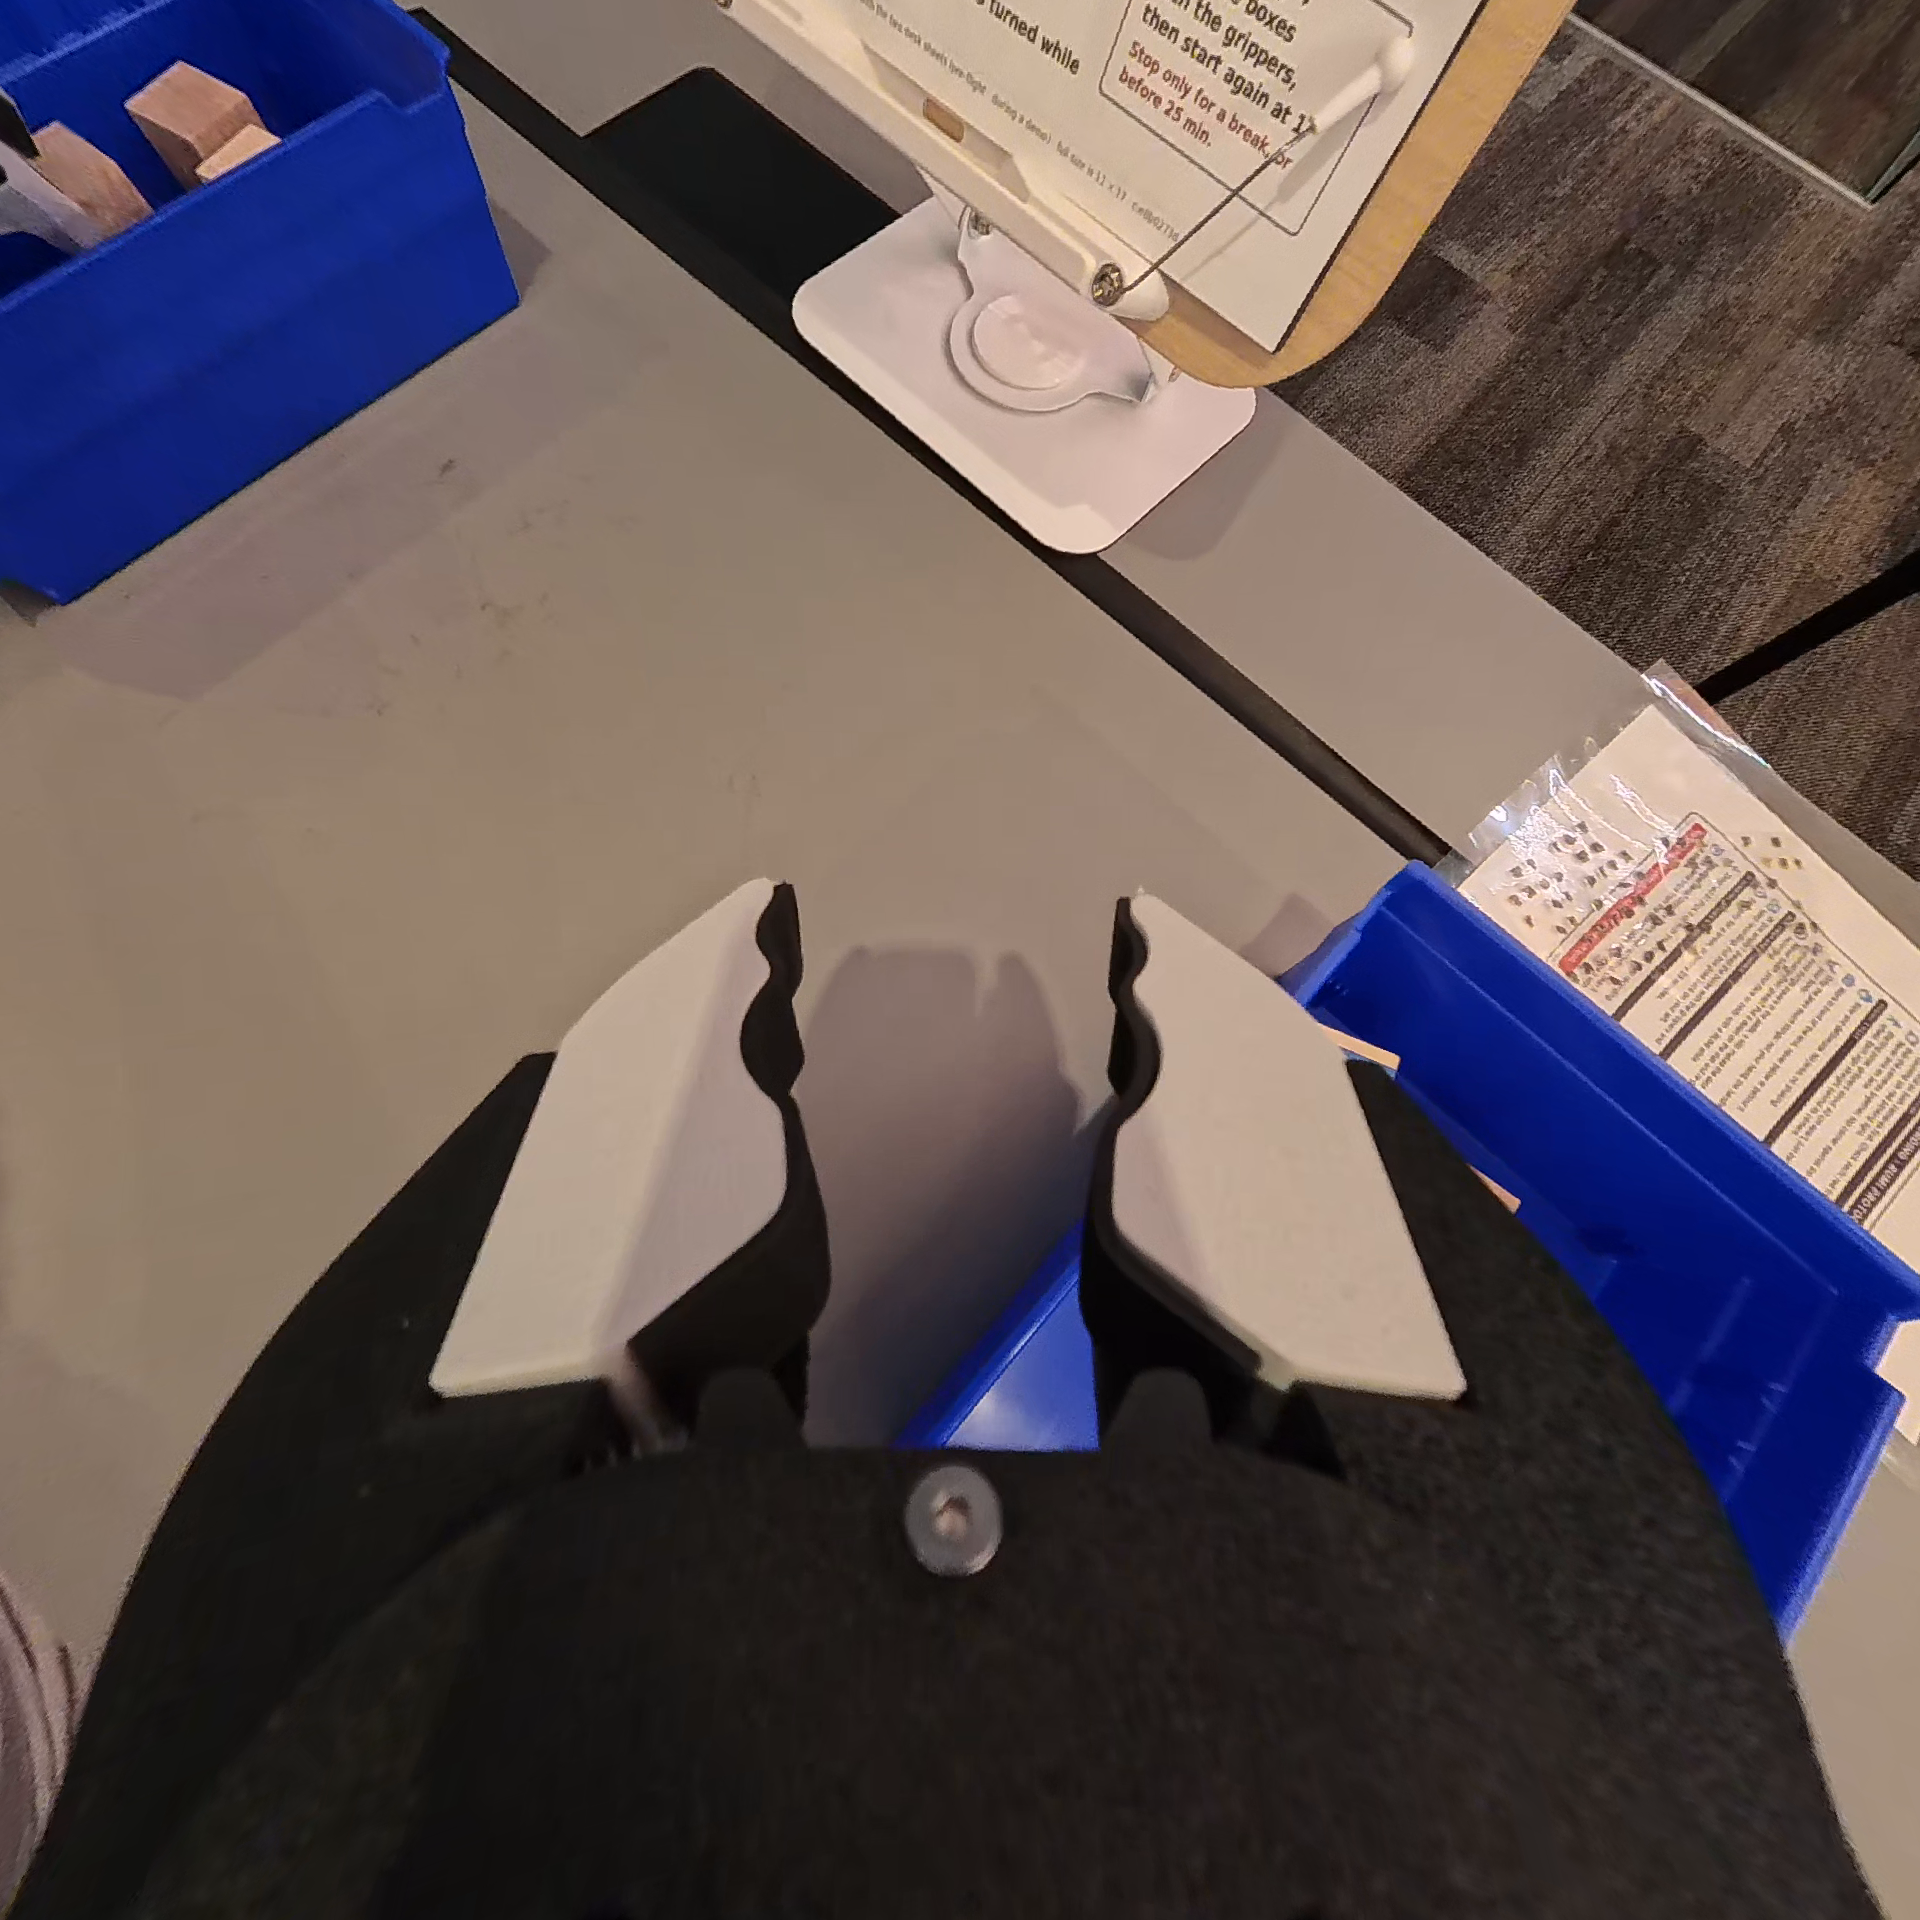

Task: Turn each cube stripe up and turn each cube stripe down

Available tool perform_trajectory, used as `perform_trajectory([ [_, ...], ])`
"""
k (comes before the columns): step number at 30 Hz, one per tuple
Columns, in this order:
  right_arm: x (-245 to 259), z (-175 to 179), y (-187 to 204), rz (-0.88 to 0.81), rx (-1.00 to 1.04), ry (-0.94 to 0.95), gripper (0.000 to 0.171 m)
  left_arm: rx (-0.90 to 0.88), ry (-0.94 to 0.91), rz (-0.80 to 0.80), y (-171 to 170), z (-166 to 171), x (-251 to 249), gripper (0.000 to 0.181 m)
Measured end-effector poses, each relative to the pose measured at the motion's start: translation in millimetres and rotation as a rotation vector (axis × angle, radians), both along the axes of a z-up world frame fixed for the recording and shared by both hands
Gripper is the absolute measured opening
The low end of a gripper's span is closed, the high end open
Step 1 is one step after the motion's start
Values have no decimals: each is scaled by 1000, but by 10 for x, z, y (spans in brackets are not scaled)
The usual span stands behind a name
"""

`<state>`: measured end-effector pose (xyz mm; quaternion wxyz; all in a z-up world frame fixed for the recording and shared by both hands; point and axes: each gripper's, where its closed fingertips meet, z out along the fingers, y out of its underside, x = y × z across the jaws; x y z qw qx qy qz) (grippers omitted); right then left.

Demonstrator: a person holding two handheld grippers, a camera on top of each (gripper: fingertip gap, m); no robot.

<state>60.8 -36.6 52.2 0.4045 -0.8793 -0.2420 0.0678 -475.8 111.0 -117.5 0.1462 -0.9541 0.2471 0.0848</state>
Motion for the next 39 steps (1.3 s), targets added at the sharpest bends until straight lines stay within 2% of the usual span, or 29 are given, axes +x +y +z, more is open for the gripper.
perform_trajectory([
  [2,0,-5,0,0,-1,-3,57,9,-47,-26,-8,42,68,39],
  [3,0,-7,3,0,-1,-4,57,40,-78,-20,28,91,89,40],
  [5,-2,-11,11,0,-1,-4,57,114,-94,59,125,200,5,47],
  [6,-6,-15,17,0,-1,-6,57,132,-100,103,151,225,-42,56],
  [9,-26,-33,40,1,0,-21,57,103,-134,207,136,152,-97,65],
  [13,-82,-78,48,16,-7,-65,58,24,-124,291,88,-14,-99,68],
  [17,-138,-107,58,32,-11,-86,58,-9,-60,305,83,-128,-99,71],
  [20,-159,-125,66,38,-15,-96,58,-29,-33,294,91,-211,-88,64],
  [22,-172,-136,70,42,-17,-99,58,-10,16,288,120,-216,-151,52],
  [27,-216,-180,96,55,-25,-121,57,-52,-127,290,54,-146,-16,50],
  [30,-301,-192,143,75,-3,-153,56,-10,-271,262,22,128,132,49],
  [32,-454,-153,195,123,53,-171,56,41,-441,190,-18,443,375,49],
  [36,-1190,50,220,374,295,-120,59,121,-902,-119,-328,1324,1217,48],
  [39,-1822,140,97,540,463,-20,62,86,-1101,-358,-703,1731,1800,48],
])
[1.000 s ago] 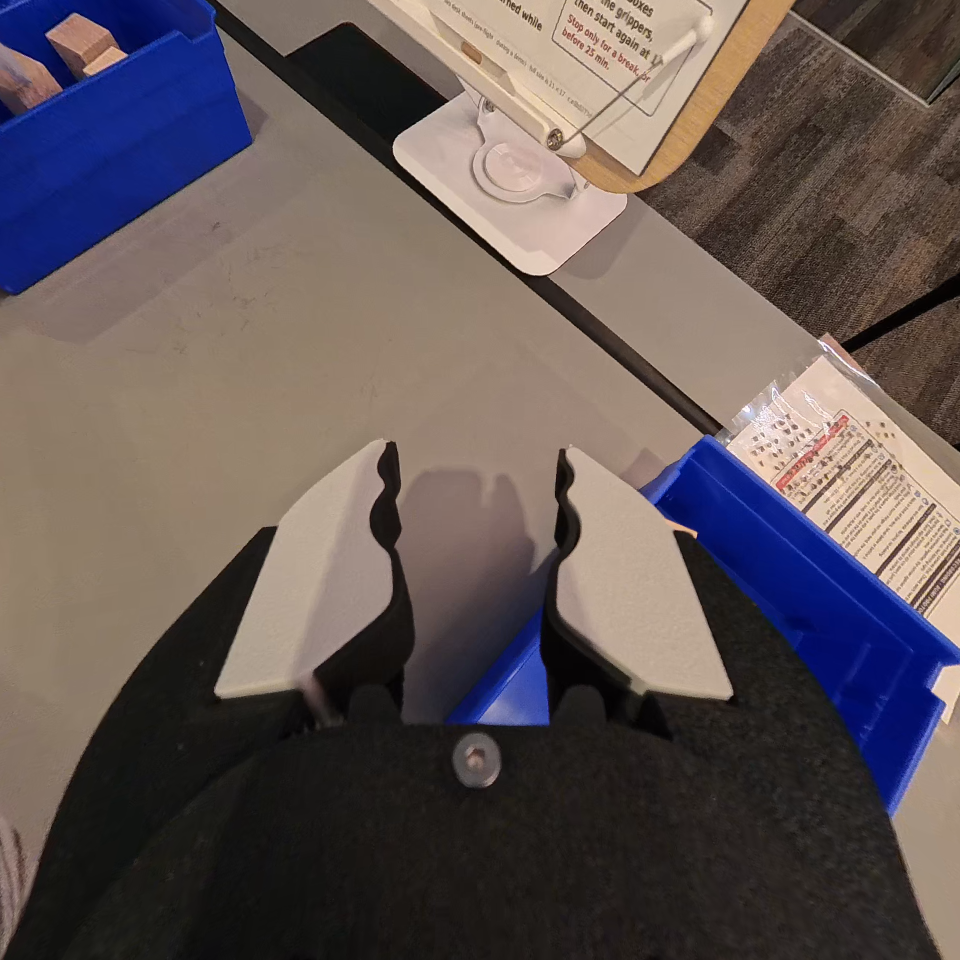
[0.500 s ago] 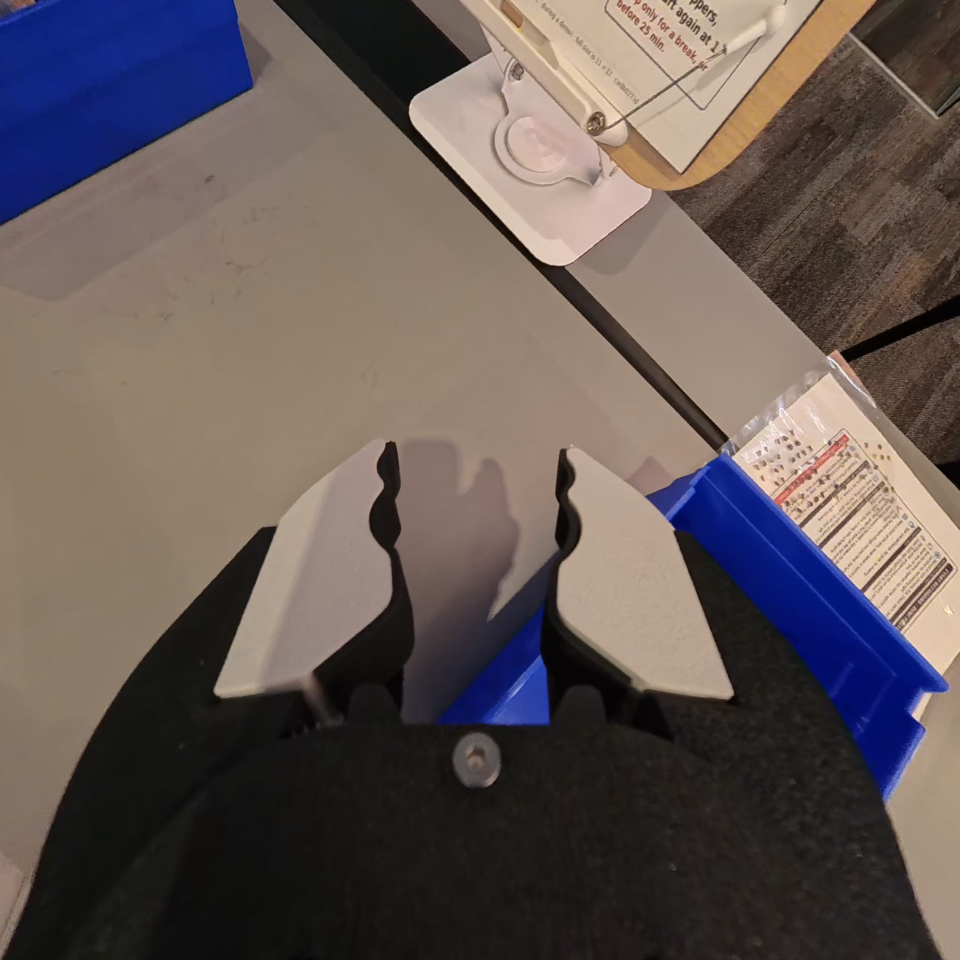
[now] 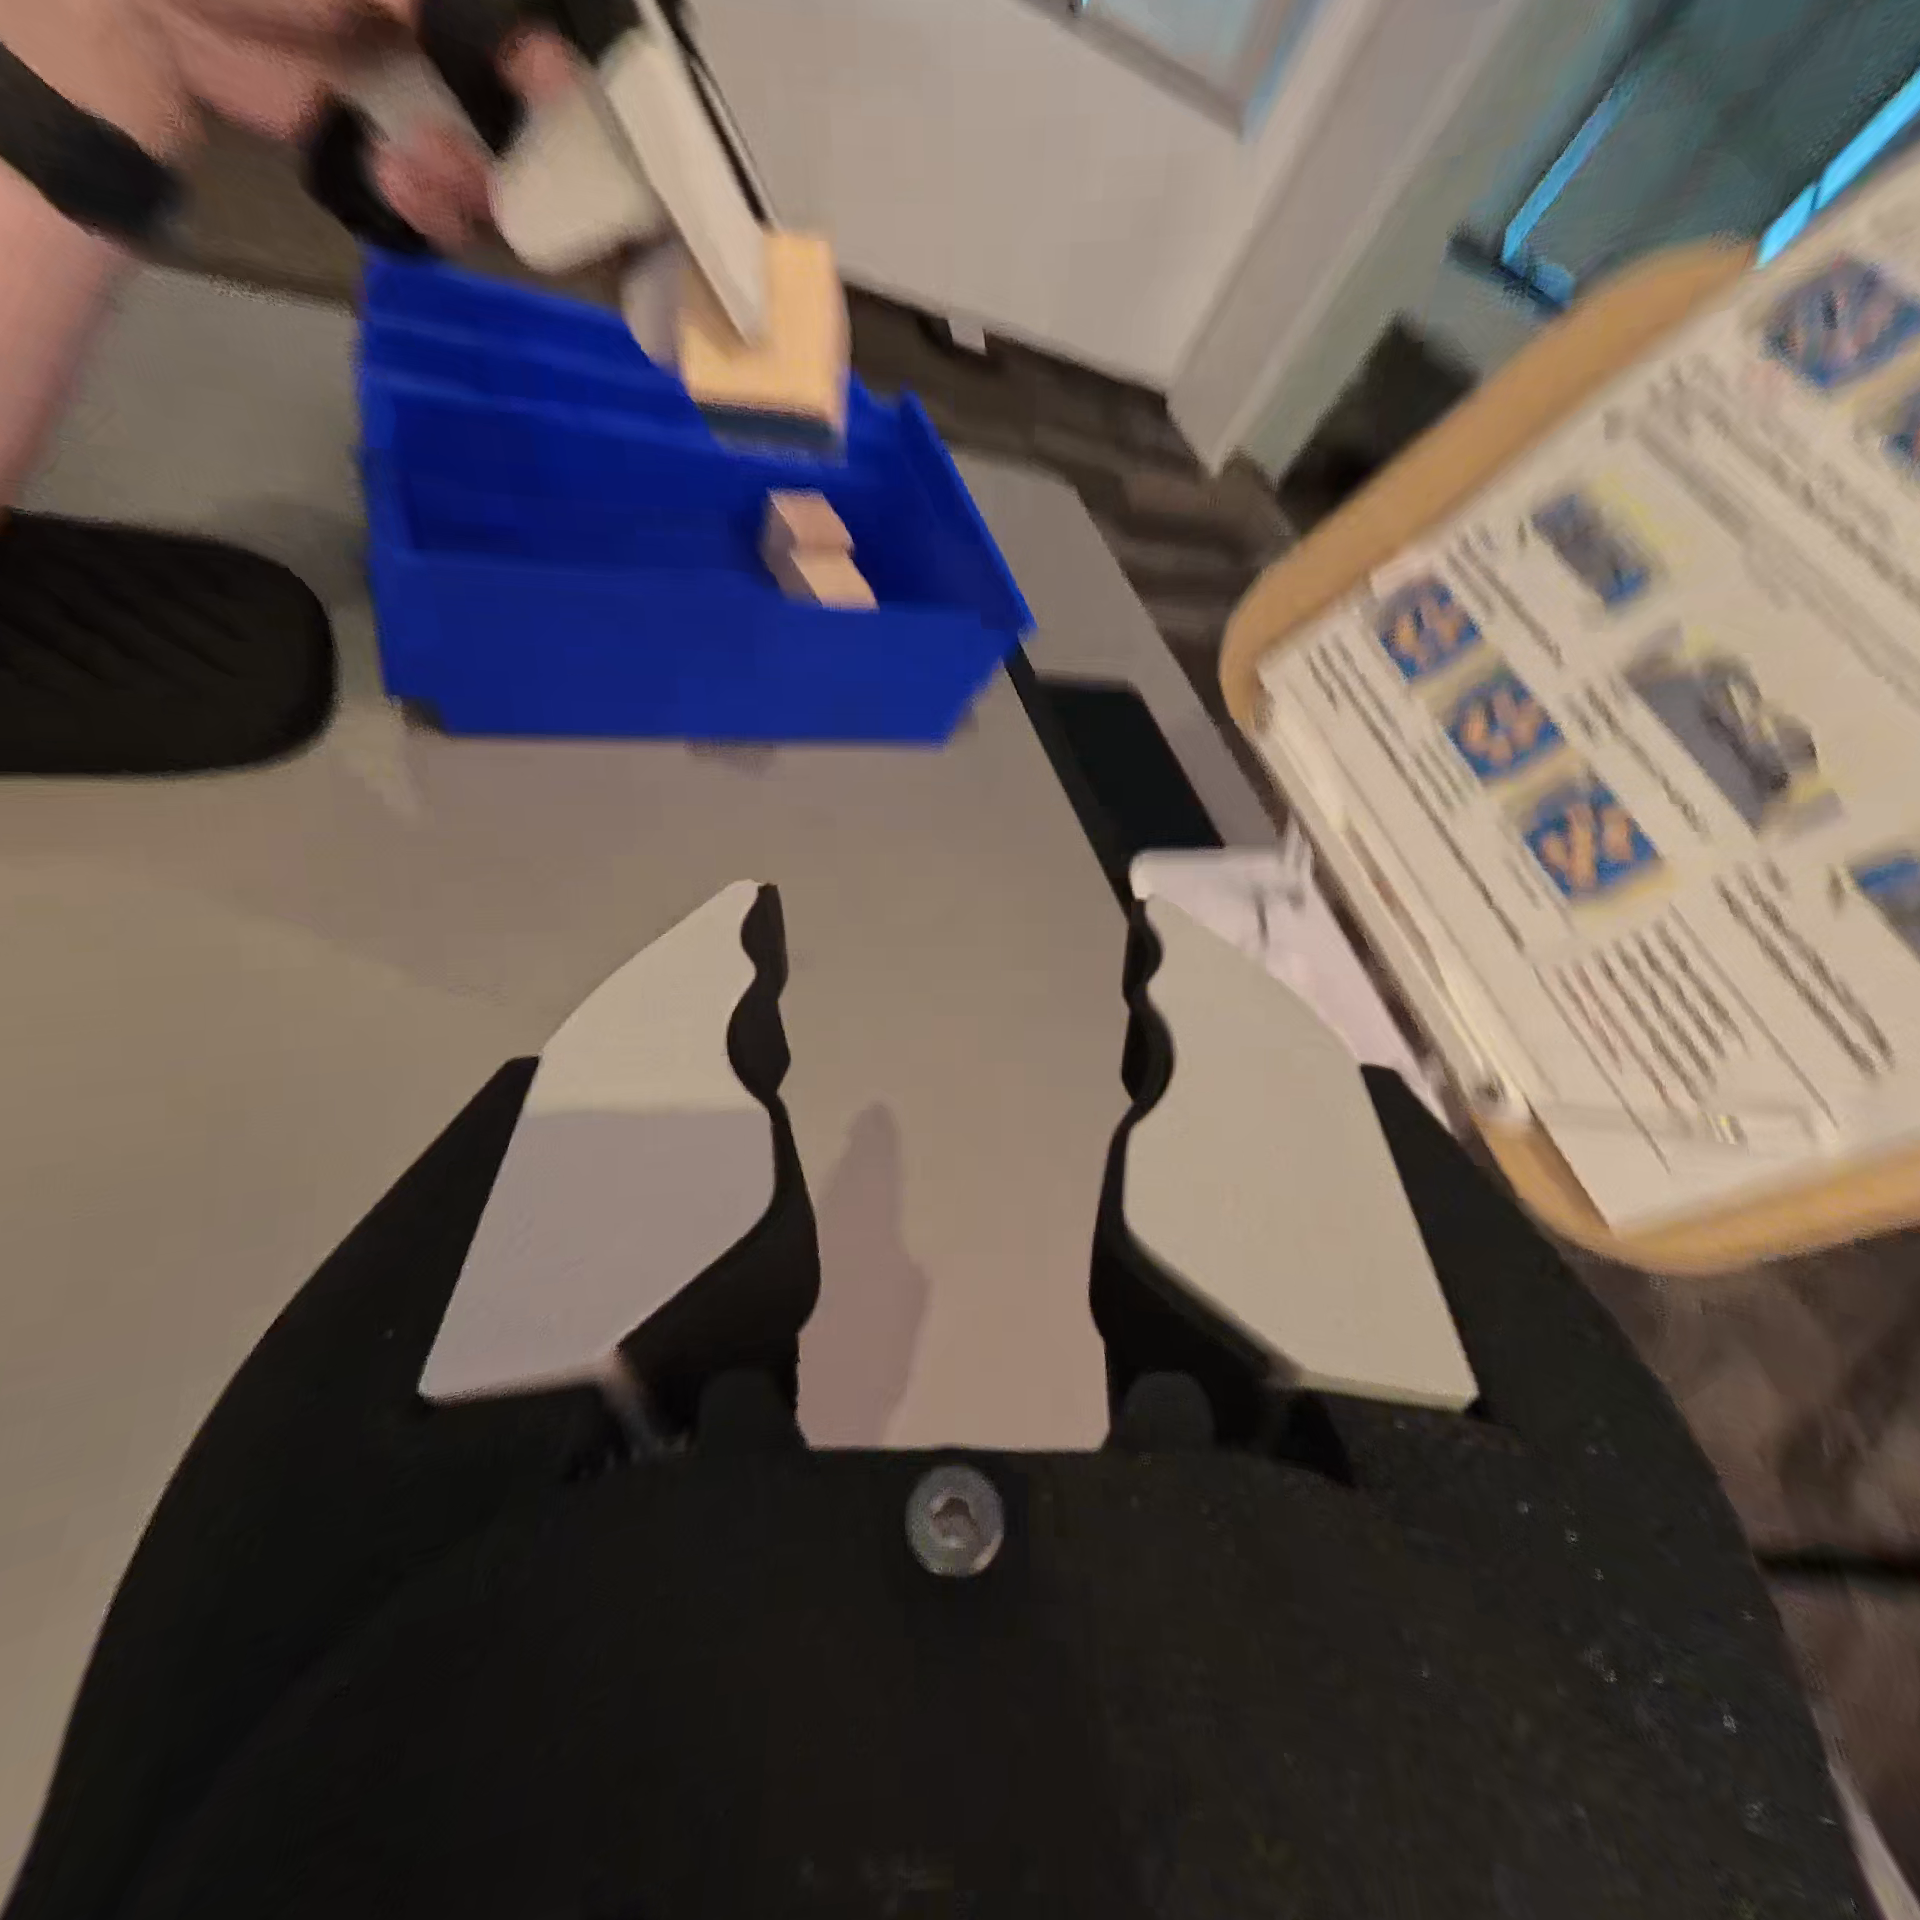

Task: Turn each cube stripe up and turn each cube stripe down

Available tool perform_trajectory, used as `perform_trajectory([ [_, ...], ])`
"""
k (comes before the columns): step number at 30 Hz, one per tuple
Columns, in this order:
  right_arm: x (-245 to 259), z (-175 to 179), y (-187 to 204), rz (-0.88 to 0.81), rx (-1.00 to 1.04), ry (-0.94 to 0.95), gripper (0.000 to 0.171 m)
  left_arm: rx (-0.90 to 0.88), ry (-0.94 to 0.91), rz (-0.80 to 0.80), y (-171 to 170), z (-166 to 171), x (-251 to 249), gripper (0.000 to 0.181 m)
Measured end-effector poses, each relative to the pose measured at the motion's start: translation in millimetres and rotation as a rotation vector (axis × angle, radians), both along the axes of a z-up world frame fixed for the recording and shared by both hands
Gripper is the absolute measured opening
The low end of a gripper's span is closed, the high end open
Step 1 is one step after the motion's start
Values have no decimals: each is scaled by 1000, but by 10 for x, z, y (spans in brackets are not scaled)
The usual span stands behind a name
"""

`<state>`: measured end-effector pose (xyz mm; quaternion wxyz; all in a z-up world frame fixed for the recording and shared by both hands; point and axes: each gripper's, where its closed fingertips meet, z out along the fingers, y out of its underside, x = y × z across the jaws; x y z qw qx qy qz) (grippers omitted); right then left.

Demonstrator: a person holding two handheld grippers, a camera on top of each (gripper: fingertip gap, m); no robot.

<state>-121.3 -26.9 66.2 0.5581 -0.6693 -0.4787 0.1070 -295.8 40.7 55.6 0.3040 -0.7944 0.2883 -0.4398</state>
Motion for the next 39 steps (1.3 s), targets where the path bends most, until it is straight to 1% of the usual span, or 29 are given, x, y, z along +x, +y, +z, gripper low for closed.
perform_trajectory([
  [2,-321,-4,-63,55,73,64,69,1,-75,-120,-198,108,337,48],
  [4,-501,-75,-48,32,118,80,70,-25,-119,-205,-339,120,614,48],
  [6,-612,-139,-33,11,133,109,76,-54,-145,-262,-433,91,822,48],
  [10,-664,-152,23,-55,110,278,75,-116,-207,-340,-573,67,1075,47],
  [12,-640,-157,58,-78,120,310,75,-147,-244,-373,-644,90,1151,47],
  [14,-638,-131,48,-71,145,337,73,-151,-237,-384,-682,68,1208,47],
  [18,-661,-149,34,-61,185,303,65,-144,-245,-397,-735,84,1277,47],
  [19,-664,-144,25,-56,204,296,59,-150,-252,-408,-759,95,1288,47],
  [20,-673,-123,-9,-36,223,300,48,-150,-255,-413,-774,100,1297,47],
  [21,-660,-90,-28,-32,241,312,46,-146,-258,-418,-783,106,1305,47],
  [23,-664,-74,-54,-1,244,294,46,-162,-278,-433,-810,134,1305,49],
  [27,-565,-48,-44,38,211,179,46,-159,-328,-413,-749,249,1222,56],
  [29,-321,74,11,8,205,104,46,-118,-299,-375,-677,262,1121,58],
  [31,191,254,93,-100,179,-4,46,-75,-272,-339,-618,290,1006,58],
  [32,543,319,107,-175,118,-37,46,-63,-270,-325,-602,317,951,58],
  [33,921,313,78,-243,0,-53,46,-54,-274,-316,-594,350,901,57],
  [34,1347,286,60,-346,-120,-35,46,-48,-281,-309,-590,382,860,56],
  [35,1809,217,63,-476,-234,-10,46,-45,-288,-301,-582,408,828,55],
  [36,2280,75,65,-610,-359,-7,46,-41,-292,-296,-575,426,806,53],
  [38,3159,-368,19,-857,-639,-54,46,-38,-291,-295,-572,439,790,53],
  [39,3493,-607,-26,-945,-773,-76,46,-39,-286,-297,-576,431,794,52],
])
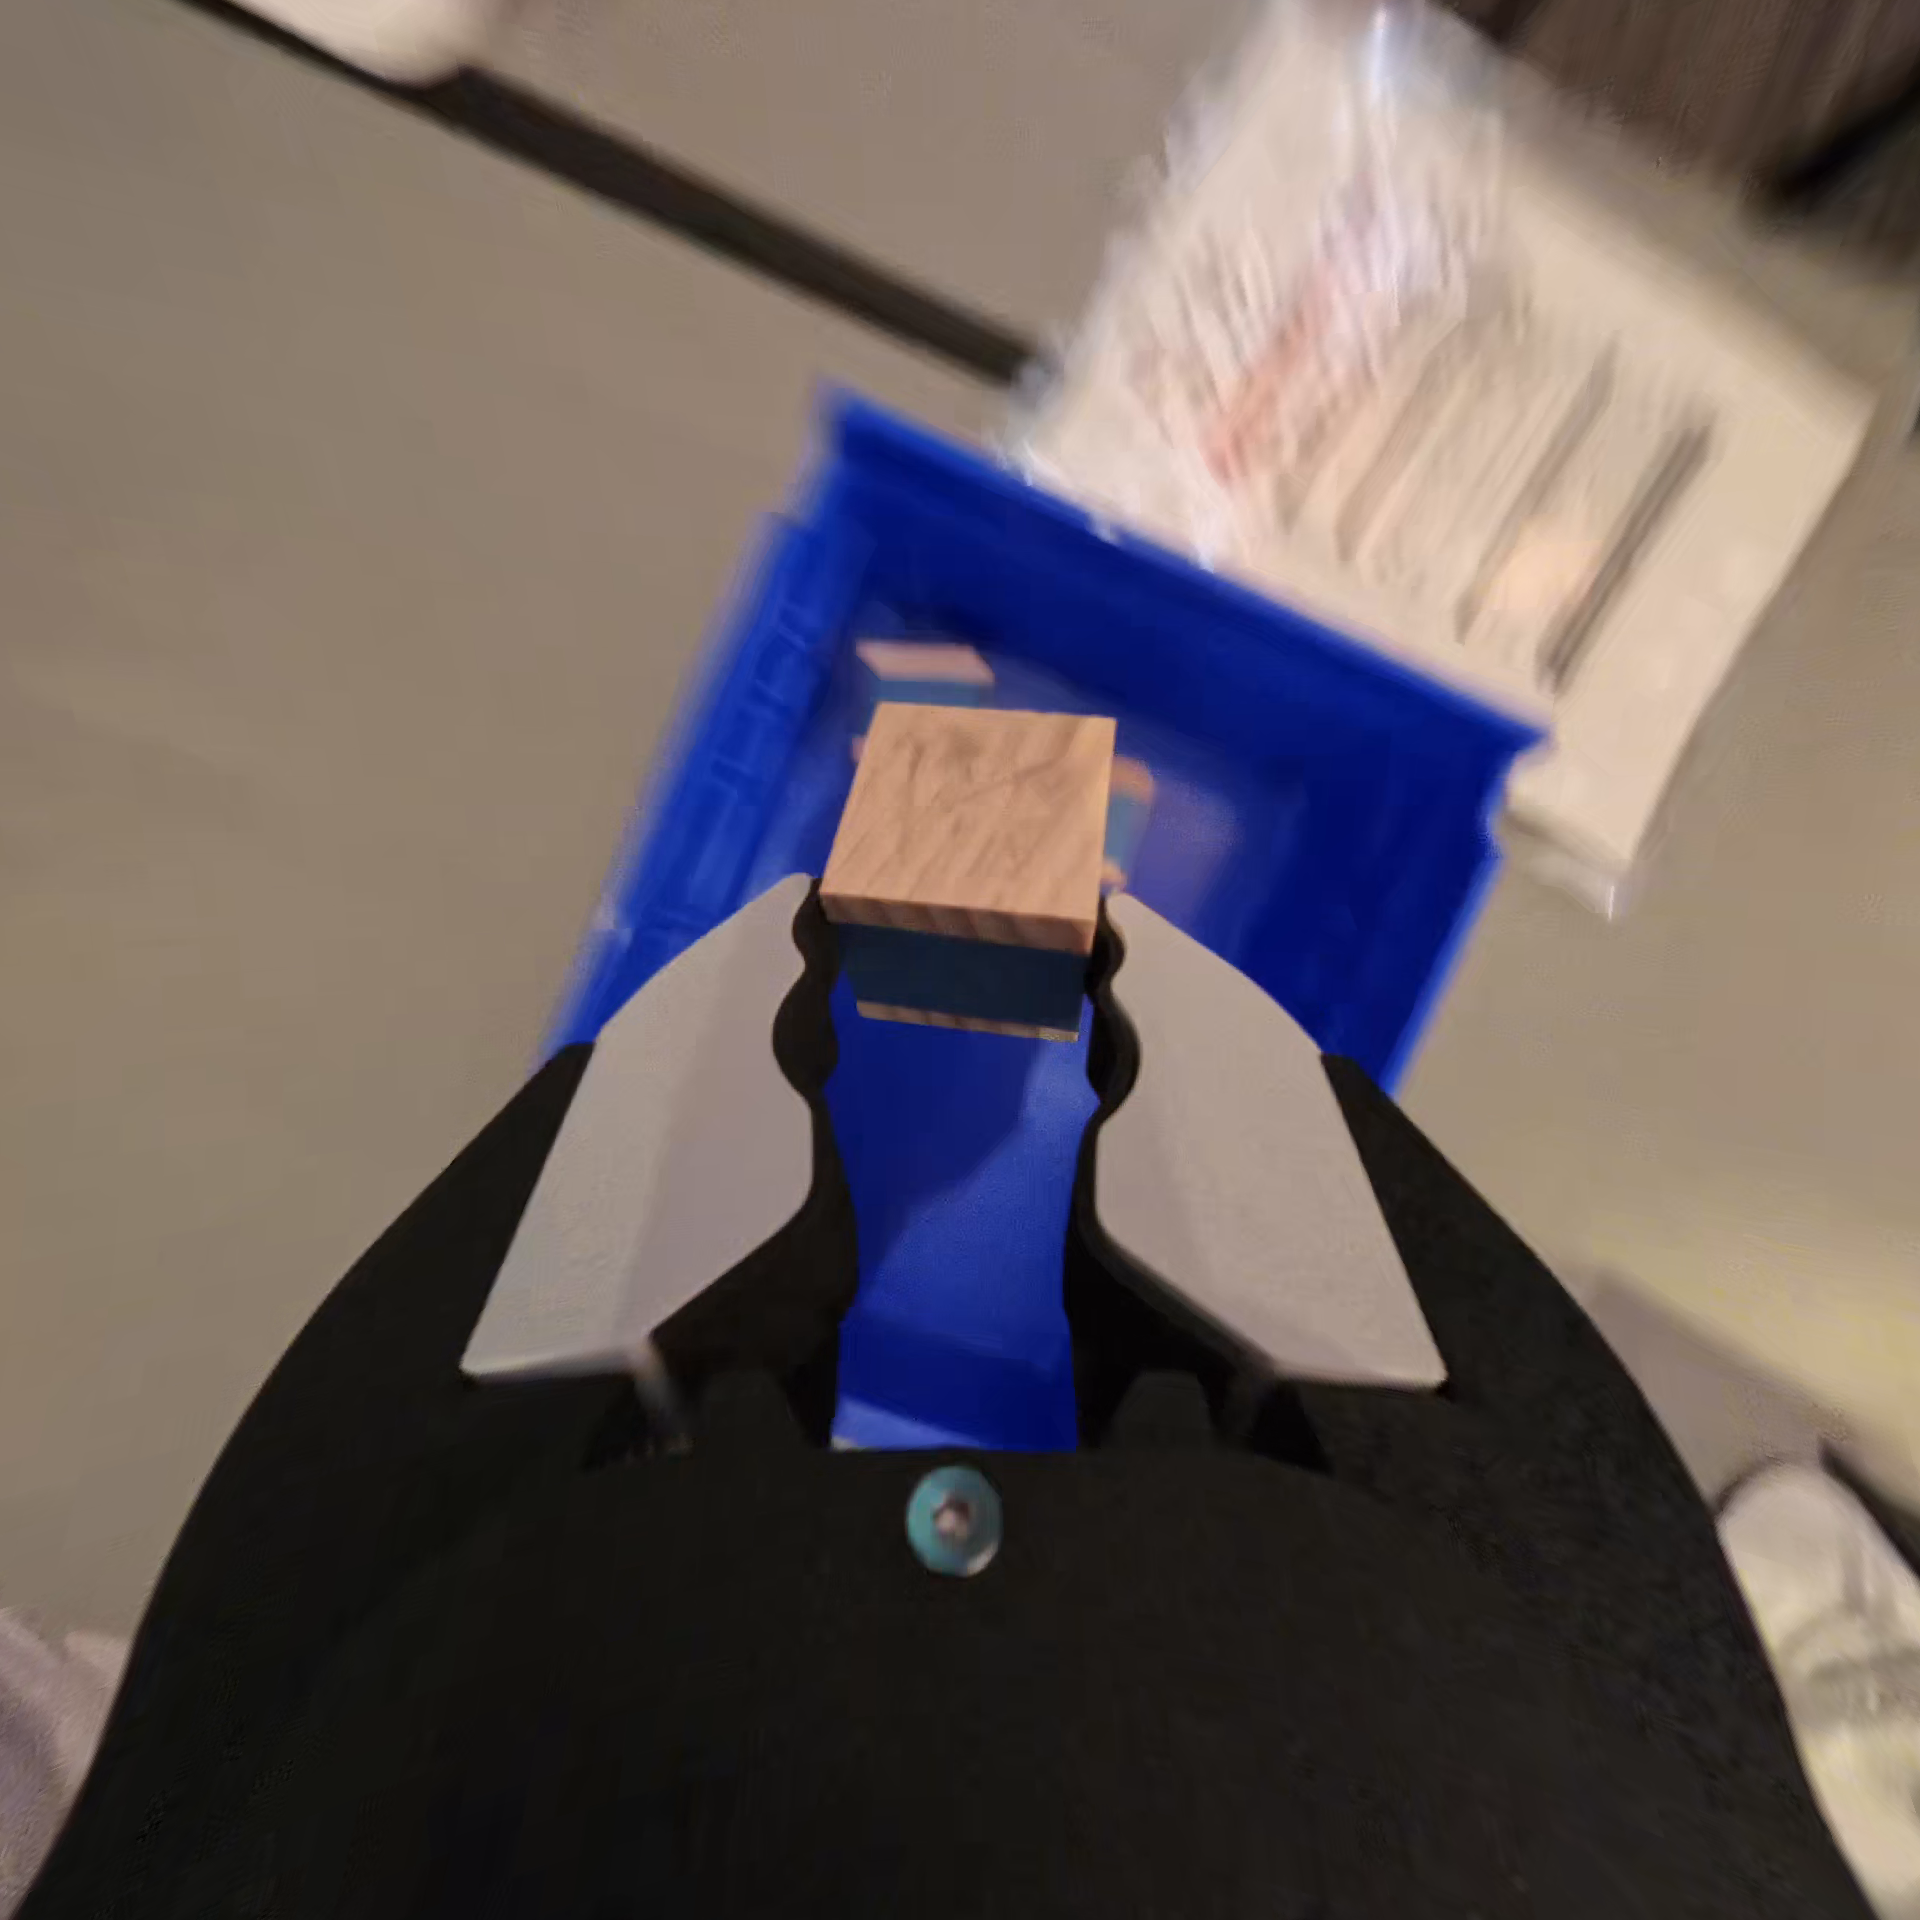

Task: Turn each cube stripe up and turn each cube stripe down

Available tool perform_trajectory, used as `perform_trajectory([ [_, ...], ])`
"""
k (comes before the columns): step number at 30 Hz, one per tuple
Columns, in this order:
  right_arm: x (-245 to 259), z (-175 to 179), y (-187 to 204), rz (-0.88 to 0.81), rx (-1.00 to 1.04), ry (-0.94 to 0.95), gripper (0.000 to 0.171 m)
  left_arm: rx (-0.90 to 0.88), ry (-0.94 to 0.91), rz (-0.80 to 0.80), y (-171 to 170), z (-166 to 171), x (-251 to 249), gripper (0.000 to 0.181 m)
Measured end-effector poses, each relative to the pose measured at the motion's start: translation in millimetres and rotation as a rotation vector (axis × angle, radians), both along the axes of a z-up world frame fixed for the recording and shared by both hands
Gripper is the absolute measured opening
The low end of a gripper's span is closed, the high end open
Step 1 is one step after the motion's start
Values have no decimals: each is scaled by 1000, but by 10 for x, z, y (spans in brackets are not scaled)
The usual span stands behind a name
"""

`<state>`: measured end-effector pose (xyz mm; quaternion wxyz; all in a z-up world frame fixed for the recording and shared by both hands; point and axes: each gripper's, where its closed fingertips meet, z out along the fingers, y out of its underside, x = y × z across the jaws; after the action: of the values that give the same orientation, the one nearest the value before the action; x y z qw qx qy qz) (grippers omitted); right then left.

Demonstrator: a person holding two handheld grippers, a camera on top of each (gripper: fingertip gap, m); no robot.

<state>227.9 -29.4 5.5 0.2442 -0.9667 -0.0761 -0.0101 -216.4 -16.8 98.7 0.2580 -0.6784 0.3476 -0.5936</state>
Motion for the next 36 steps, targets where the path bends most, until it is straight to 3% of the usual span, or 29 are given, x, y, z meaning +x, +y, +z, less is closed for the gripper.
perform_trajectory([
  [5,672,-842,-192,-186,-374,18,47,4,48,-34,-75,-75,68,52],
  [12,848,-1228,-123,-277,-560,-9,46,16,86,-46,-135,-130,121,51],
  [25,947,-1313,106,-270,-513,-80,45,49,132,-66,-224,-157,163,51],
  [36,671,-740,164,-160,-309,-61,41,74,118,-16,-173,-50,-5,49],
])
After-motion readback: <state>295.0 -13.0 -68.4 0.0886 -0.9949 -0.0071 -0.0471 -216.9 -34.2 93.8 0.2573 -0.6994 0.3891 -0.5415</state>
